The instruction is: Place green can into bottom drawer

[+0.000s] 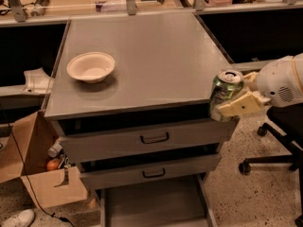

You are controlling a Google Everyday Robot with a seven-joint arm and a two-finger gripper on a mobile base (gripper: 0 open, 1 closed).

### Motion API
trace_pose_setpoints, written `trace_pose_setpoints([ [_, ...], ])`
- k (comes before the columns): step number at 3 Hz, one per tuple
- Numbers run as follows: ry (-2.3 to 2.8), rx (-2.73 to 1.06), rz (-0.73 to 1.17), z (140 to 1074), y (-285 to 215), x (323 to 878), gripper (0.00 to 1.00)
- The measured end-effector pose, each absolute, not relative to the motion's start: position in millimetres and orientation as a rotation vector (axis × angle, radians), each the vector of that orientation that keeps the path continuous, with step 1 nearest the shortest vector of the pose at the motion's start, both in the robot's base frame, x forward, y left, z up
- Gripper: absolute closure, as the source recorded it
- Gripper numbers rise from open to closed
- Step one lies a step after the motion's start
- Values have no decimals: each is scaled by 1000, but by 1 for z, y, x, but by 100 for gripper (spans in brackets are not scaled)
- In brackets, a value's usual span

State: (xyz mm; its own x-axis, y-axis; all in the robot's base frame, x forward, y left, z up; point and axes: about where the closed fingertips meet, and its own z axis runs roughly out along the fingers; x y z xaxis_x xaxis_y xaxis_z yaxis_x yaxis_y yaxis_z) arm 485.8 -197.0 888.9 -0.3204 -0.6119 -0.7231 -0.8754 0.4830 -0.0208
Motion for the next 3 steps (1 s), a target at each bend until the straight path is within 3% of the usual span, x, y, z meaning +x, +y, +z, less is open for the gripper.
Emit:
trace_pose_setpoints([
  [3, 2121, -1154, 581, 854, -197, 447, 100],
])
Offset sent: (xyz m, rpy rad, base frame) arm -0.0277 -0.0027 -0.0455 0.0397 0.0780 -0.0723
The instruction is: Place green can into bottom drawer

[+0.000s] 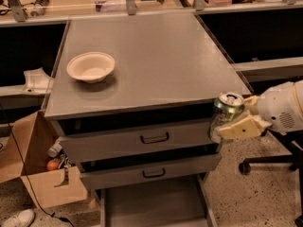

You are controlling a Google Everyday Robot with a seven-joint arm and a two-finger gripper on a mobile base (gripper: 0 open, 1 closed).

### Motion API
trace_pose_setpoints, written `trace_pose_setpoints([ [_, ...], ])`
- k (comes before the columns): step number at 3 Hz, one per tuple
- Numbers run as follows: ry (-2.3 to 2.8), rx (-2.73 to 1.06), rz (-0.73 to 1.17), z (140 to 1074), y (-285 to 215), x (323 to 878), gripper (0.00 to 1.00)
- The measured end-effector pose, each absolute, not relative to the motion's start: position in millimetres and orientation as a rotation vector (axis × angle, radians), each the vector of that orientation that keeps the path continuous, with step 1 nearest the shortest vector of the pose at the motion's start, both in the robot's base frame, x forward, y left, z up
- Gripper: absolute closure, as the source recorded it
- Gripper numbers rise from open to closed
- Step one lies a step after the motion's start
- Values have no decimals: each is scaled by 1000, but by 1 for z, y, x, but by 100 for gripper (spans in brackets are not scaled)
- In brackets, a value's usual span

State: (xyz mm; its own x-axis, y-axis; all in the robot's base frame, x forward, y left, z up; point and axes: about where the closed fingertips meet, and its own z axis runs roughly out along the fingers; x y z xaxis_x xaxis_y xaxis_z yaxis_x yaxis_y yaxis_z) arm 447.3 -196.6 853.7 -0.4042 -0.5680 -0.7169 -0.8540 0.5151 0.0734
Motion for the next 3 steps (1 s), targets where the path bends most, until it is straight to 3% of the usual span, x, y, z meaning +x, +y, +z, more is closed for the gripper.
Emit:
trace_pose_setpoints([
  [1, 2171, -1164, 647, 844, -193, 412, 100],
  [3, 2198, -1125, 635, 828, -185, 405, 100],
])
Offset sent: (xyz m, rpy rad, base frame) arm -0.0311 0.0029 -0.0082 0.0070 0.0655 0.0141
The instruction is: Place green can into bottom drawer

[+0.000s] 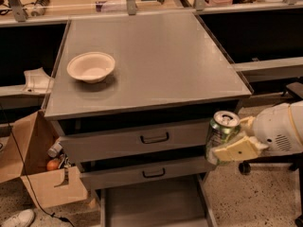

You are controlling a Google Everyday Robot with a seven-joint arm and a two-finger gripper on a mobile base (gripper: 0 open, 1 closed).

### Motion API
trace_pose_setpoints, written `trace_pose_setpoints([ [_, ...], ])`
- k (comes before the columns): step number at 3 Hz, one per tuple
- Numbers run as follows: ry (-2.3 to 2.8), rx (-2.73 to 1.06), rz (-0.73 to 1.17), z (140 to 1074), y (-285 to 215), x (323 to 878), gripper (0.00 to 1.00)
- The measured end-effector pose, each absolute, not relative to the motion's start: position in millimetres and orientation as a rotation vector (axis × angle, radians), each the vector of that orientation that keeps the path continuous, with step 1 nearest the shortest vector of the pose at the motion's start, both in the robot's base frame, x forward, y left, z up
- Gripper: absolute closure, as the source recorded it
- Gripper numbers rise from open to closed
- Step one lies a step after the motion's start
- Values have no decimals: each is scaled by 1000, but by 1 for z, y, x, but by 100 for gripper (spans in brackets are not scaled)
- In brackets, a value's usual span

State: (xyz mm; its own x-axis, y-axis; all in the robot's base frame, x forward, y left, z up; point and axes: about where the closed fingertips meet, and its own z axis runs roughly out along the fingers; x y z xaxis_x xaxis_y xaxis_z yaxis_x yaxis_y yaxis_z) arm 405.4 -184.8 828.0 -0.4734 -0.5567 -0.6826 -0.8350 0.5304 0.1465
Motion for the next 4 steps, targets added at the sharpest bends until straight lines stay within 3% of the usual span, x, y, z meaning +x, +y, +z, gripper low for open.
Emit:
trace_pose_setpoints([
  [2, 2268, -948, 516, 774, -194, 431, 100],
  [4, 2276, -908, 570, 762, -193, 421, 100],
])
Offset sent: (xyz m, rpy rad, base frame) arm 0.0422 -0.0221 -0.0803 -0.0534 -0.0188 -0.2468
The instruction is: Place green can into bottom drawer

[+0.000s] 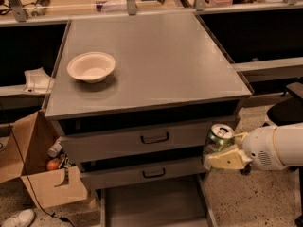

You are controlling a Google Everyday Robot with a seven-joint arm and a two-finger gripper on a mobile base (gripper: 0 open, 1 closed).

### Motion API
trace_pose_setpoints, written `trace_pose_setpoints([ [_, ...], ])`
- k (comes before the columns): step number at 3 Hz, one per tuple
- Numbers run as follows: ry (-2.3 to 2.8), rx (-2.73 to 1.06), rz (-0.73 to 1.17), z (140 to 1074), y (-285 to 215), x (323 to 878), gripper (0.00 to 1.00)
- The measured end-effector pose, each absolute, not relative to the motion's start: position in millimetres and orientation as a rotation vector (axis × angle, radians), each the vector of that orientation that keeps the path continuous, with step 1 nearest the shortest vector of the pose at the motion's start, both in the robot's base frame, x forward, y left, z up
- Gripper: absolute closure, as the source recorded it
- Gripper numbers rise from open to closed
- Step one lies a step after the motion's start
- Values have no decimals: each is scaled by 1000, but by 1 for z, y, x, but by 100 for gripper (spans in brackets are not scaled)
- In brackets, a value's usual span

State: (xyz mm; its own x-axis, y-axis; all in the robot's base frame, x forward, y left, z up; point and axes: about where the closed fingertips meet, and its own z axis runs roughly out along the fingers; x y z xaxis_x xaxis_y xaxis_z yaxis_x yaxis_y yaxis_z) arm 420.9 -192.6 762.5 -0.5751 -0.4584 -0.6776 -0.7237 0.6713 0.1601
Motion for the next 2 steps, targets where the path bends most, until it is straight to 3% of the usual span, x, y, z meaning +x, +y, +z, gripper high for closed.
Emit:
trace_pose_setpoints([
  [2, 2295, -938, 753, 709, -158, 387, 100],
])
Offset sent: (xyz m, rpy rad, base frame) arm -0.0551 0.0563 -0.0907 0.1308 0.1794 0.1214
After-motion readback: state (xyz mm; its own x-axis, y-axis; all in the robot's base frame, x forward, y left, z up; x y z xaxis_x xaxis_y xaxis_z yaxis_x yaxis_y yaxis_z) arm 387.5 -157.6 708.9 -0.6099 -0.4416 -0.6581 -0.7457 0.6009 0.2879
